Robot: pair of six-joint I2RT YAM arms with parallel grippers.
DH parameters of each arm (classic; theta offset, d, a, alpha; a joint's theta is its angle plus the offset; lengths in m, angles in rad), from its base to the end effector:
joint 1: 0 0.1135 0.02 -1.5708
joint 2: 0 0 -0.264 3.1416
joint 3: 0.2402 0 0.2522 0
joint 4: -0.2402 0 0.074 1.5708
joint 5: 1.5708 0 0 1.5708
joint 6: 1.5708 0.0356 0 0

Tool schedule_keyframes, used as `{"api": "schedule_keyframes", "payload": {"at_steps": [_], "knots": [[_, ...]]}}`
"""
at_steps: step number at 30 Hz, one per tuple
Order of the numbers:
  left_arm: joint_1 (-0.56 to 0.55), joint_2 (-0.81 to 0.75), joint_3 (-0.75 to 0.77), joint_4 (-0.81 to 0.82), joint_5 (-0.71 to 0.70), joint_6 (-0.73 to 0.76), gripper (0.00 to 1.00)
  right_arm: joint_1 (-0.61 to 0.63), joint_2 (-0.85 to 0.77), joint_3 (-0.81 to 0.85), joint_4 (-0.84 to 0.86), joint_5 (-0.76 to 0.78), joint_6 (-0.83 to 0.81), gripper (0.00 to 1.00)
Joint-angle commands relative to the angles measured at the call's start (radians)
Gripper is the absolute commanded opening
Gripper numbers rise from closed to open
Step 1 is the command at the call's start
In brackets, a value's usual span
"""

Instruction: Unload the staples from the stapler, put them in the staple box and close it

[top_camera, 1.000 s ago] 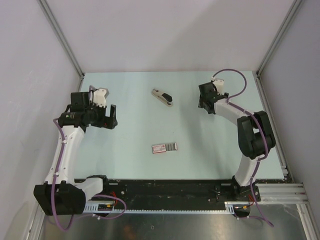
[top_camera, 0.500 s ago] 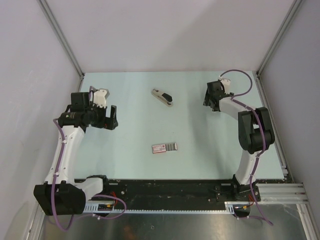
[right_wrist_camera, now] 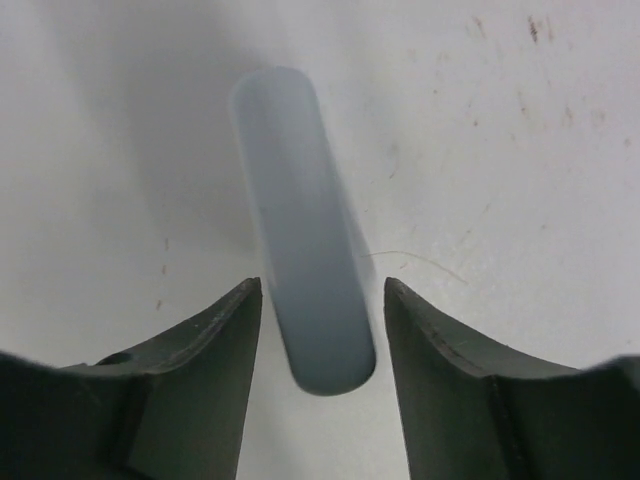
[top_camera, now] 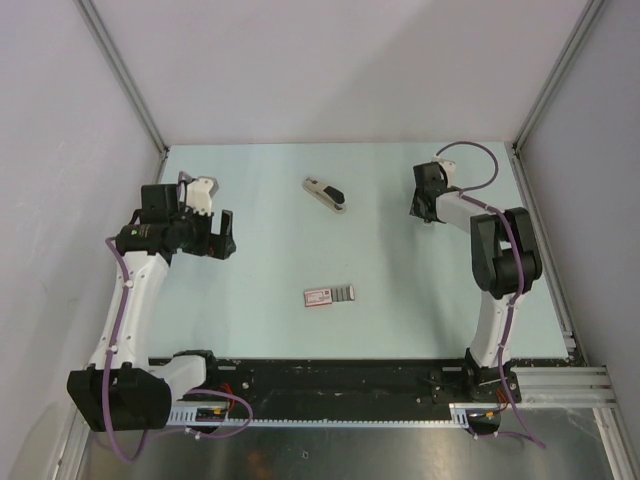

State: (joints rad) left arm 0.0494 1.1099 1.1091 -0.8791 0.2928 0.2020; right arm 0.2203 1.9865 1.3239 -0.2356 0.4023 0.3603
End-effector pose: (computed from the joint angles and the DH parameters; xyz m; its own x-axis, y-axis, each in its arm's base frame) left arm 0.2167 0.0004 0.3265 -0.7267 0.1564 -0.6689 0.2881 0.9534 -0.0901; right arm 0.4160 0.0789 0.1681 -0.7013 0.1754 -0.6910 0.3037 0.9504 -0.0670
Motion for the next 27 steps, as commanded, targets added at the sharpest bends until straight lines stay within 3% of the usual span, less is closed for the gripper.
{"api": "schedule_keyframes", "payload": {"at_steps": [1, 6, 11, 18, 27], "knots": [[0.009, -0.005, 0.038, -0.001, 0.024, 0.001, 0.99, 0.042, -0.006, 0.038, -0.021, 0.027, -0.017, 0.51], [0.009, -0.014, 0.027, 0.0, 0.02, 0.012, 0.99, 0.063, -0.01, 0.038, -0.046, 0.022, 0.001, 0.23], [0.009, -0.019, 0.011, 0.0, 0.025, 0.014, 0.99, 0.14, -0.051, 0.038, -0.074, 0.038, 0.018, 0.12], [0.041, -0.042, -0.034, 0.008, 0.084, 0.033, 1.0, 0.356, -0.196, 0.04, -0.082, 0.053, 0.038, 0.1], [0.135, -0.133, -0.108, 0.001, 0.266, 0.102, 0.99, 0.609, -0.277, 0.037, -0.047, -0.1, 0.193, 0.05]]}}
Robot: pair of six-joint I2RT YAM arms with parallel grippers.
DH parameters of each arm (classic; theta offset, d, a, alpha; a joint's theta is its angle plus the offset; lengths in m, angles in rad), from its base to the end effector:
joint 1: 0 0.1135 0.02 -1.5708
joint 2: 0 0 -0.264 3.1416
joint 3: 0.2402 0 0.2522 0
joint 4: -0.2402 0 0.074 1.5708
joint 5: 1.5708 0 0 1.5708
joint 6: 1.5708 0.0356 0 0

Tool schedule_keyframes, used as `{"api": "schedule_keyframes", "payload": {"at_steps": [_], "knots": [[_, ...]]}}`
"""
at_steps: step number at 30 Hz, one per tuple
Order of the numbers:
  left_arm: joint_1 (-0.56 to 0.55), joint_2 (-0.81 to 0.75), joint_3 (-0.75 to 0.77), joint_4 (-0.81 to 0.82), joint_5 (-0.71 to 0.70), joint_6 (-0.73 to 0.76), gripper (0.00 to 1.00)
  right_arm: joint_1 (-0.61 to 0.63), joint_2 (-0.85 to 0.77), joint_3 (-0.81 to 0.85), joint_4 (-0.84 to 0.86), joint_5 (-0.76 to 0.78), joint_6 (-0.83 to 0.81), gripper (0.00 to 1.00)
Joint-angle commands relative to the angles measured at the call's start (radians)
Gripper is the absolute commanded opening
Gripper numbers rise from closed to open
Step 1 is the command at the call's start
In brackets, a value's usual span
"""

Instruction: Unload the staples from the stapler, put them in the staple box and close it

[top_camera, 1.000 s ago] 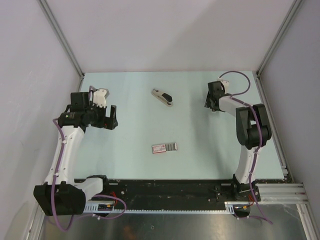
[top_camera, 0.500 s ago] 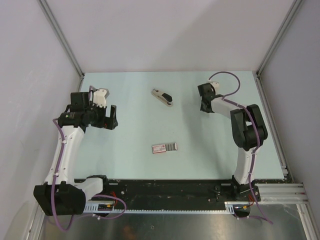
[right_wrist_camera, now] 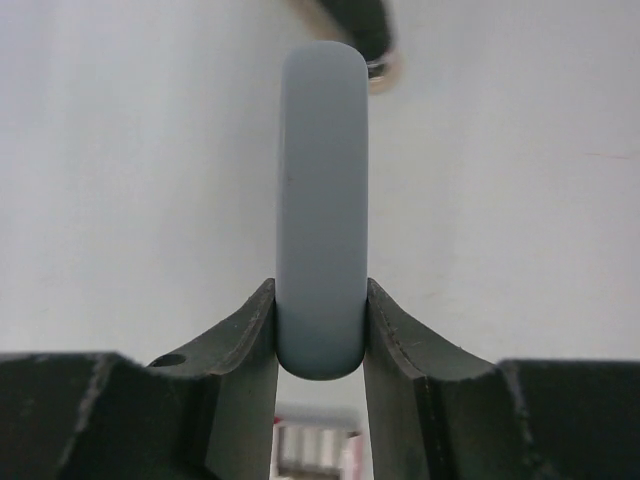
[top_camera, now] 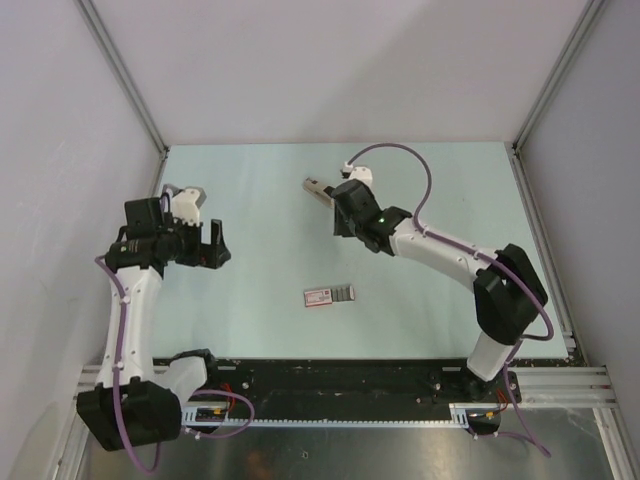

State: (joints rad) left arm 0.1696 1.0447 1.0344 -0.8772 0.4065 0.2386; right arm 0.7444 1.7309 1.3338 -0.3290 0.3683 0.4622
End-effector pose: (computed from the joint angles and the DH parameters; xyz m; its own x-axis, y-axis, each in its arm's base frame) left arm 0.1999 0.0199 0.3165 -0.7212 0.0968 -0.6859 0.2691 0.9516 -0.1487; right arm 0.2965 0.2557 0.2635 -0.6307 -0.0153 -0.7759 -0.1708 0.9780 0.1195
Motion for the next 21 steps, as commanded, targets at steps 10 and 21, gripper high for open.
{"api": "schedule_keyframes", "payload": {"at_steps": [10, 21], "knots": [[0.021, -0.095, -0.09, -0.006, 0.306, 0.196, 0.99, 0.271, 0.033, 0.027, 0.447, -0.183, 0.343, 0.0], [0.022, -0.07, -0.12, -0.006, 0.425, 0.351, 0.97, 0.325, 0.114, 0.027, 0.588, -0.212, 0.493, 0.0]]}}
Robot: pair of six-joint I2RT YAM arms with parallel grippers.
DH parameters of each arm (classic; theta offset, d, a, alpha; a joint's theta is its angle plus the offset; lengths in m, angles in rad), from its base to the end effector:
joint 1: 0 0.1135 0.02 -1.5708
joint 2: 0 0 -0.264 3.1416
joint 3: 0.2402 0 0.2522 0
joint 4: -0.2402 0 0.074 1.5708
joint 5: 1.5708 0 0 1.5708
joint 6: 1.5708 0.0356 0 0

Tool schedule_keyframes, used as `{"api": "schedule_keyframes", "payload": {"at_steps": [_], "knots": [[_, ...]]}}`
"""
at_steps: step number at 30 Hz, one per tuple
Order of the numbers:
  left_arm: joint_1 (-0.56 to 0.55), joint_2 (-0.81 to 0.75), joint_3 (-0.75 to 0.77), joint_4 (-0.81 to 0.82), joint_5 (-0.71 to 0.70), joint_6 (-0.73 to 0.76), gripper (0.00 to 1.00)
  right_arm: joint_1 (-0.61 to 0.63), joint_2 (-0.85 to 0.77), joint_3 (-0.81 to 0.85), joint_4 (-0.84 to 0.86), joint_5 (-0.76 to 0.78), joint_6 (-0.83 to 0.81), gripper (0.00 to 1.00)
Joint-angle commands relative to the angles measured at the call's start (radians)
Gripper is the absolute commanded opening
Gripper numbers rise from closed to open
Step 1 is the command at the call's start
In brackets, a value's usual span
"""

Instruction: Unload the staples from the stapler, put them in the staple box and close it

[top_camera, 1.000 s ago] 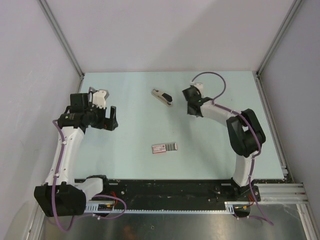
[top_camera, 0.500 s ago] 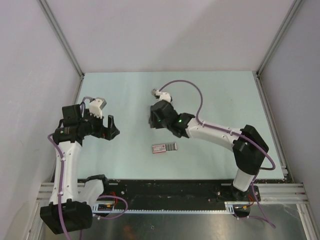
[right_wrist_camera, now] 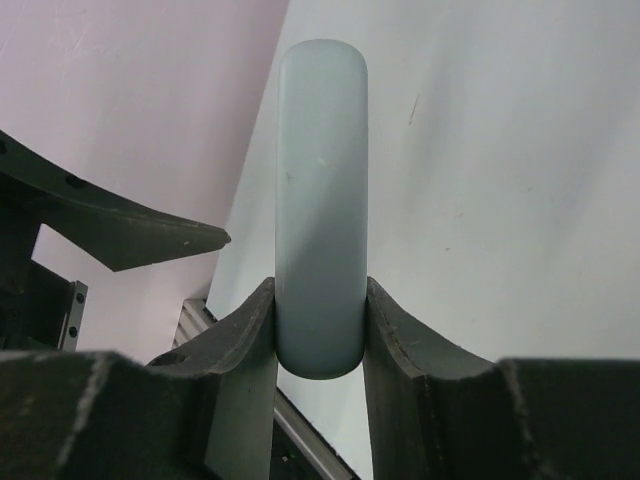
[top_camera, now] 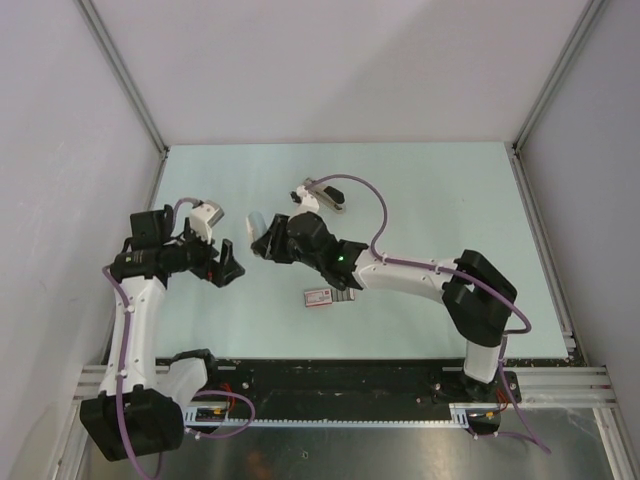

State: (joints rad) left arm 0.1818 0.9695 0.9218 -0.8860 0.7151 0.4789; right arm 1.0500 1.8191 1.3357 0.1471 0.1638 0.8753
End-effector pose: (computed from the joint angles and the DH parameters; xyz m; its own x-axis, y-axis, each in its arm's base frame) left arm 0.1795 0.0093 0.2984 -0.5878 0.2457 -0.7708 0.5836 0.7886 -0.1937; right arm 0.2203 0.3724 0.2727 -0.7034 0.2960 -0.6462 -0.3732 0.6199 0.6902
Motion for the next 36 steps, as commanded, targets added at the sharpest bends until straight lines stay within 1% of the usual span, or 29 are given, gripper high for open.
{"api": "schedule_keyframes", "payload": {"at_steps": [1, 4, 12, 13, 14, 17, 18, 20, 23, 28, 29, 30, 33, 34, 36], "knots": [[0.01, 0.007, -0.009, 0.002, 0.13, 0.122, 0.96, 0.022, 0.034, 0.025, 0.12, -0.007, 0.088, 0.0], [0.007, 0.019, -0.012, 0.004, 0.158, 0.154, 0.95, 0.029, 0.054, 0.025, 0.15, -0.018, 0.114, 0.0], [-0.014, 0.07, -0.011, 0.005, 0.161, 0.213, 0.92, 0.031, 0.063, 0.025, 0.192, -0.048, 0.166, 0.0], [-0.015, 0.076, -0.008, 0.005, 0.16, 0.216, 0.9, 0.03, 0.063, 0.025, 0.195, -0.052, 0.168, 0.0], [-0.016, 0.083, -0.005, 0.005, 0.16, 0.221, 0.85, 0.031, 0.063, 0.025, 0.198, -0.057, 0.172, 0.0], [-0.018, 0.1, 0.002, 0.005, 0.159, 0.23, 0.68, 0.029, 0.063, 0.025, 0.204, -0.082, 0.185, 0.0], [-0.019, 0.103, 0.003, 0.006, 0.16, 0.232, 0.64, 0.03, 0.063, 0.025, 0.206, -0.089, 0.188, 0.0], [-0.018, 0.109, 0.006, 0.006, 0.165, 0.233, 0.61, 0.033, 0.065, 0.025, 0.205, -0.101, 0.192, 0.0], [-0.018, 0.112, 0.007, 0.006, 0.174, 0.229, 0.6, 0.039, 0.07, 0.025, 0.2, -0.11, 0.205, 0.0], [-0.018, 0.112, -0.001, 0.01, 0.179, 0.222, 0.66, 0.058, 0.08, 0.018, 0.219, -0.106, 0.22, 0.0], [-0.018, 0.109, -0.003, 0.011, 0.177, 0.224, 0.64, 0.058, 0.082, 0.018, 0.224, -0.109, 0.221, 0.0], [-0.018, 0.106, -0.005, 0.012, 0.174, 0.226, 0.57, 0.059, 0.083, 0.017, 0.225, -0.112, 0.222, 0.0], [-0.018, 0.095, -0.009, 0.012, 0.153, 0.238, 0.29, 0.059, 0.077, 0.016, 0.215, -0.108, 0.215, 0.0], [-0.018, 0.091, -0.011, 0.012, 0.145, 0.241, 0.22, 0.058, 0.074, 0.014, 0.208, -0.104, 0.211, 0.0], [-0.018, 0.085, -0.013, 0.012, 0.133, 0.245, 0.15, 0.056, 0.065, 0.008, 0.197, -0.094, 0.2, 0.0]]}}
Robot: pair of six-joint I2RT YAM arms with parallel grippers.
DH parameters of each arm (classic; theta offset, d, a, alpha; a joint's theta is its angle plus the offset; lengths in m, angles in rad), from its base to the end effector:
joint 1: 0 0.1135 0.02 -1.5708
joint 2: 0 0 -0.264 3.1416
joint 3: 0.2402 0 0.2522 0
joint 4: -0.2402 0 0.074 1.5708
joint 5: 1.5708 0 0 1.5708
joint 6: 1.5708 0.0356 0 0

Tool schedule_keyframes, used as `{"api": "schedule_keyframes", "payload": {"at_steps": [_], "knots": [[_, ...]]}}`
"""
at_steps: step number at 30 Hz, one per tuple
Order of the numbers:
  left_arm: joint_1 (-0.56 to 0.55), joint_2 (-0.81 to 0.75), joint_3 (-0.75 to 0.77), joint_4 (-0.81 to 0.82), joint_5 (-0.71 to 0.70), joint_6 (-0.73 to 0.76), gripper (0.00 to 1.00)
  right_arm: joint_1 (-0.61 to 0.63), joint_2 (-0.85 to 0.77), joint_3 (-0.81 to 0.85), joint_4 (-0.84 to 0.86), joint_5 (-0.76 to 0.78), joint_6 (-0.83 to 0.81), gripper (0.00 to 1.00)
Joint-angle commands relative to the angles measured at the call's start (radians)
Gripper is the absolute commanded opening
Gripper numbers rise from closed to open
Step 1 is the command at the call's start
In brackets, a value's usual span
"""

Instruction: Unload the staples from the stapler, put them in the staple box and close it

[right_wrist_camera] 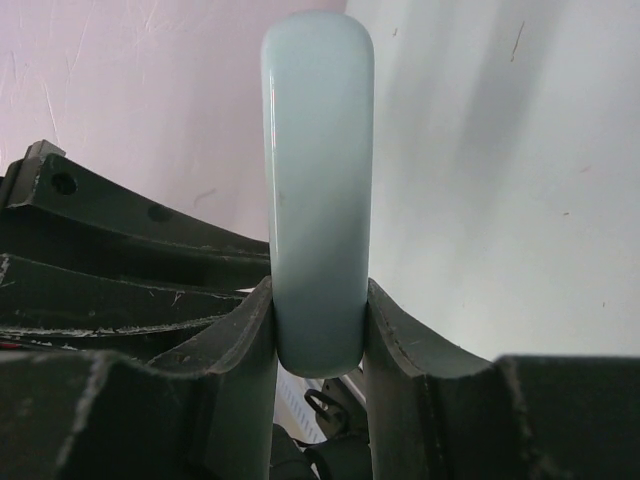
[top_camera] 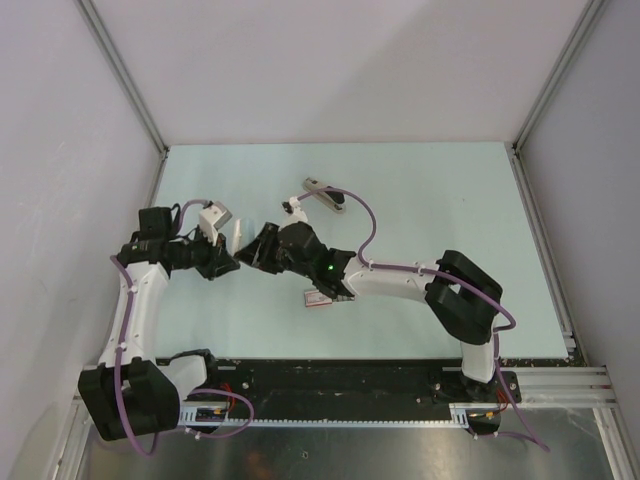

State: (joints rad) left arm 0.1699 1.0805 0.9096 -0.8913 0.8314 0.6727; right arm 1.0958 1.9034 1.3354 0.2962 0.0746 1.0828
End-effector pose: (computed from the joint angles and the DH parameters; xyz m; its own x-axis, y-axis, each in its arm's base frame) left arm 0.1966 0.0070 0.2783 -0.5233 0.3362 -0.7830 0.7247 0.6590 -0.2013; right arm 0.2084 0.3994 0.2524 -0.8119 0.3473 -0.4693 -0.2919 0.4546 0.8415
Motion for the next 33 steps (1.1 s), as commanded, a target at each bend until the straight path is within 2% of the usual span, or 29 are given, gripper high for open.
{"api": "schedule_keyframes", "payload": {"at_steps": [1, 6, 8, 12, 19, 26, 33], "knots": [[-0.006, -0.03, -0.002, 0.017, 0.015, 0.052, 0.13, 0.009, -0.024, 0.004, 0.043, -0.001, -0.012, 0.0], [-0.006, -0.037, 0.001, 0.018, 0.012, 0.049, 0.02, -0.003, -0.035, -0.015, 0.039, -0.007, -0.018, 0.0], [-0.006, -0.037, 0.003, 0.017, 0.005, 0.049, 0.0, -0.003, -0.036, -0.017, 0.035, -0.012, -0.026, 0.0], [-0.006, -0.043, 0.004, 0.019, -0.049, 0.076, 0.0, -0.01, -0.042, -0.027, 0.028, -0.042, -0.057, 0.0], [-0.006, -0.065, -0.019, 0.068, -0.224, 0.135, 0.0, -0.036, -0.054, -0.059, 0.013, -0.128, -0.117, 0.0], [-0.011, -0.087, -0.042, 0.13, -0.294, 0.158, 0.0, -0.044, -0.041, -0.068, 0.025, -0.221, -0.186, 0.0], [-0.078, -0.153, -0.137, 0.207, -0.465, 0.336, 0.0, -0.059, -0.016, -0.068, -0.003, -0.337, -0.338, 0.0]]}}
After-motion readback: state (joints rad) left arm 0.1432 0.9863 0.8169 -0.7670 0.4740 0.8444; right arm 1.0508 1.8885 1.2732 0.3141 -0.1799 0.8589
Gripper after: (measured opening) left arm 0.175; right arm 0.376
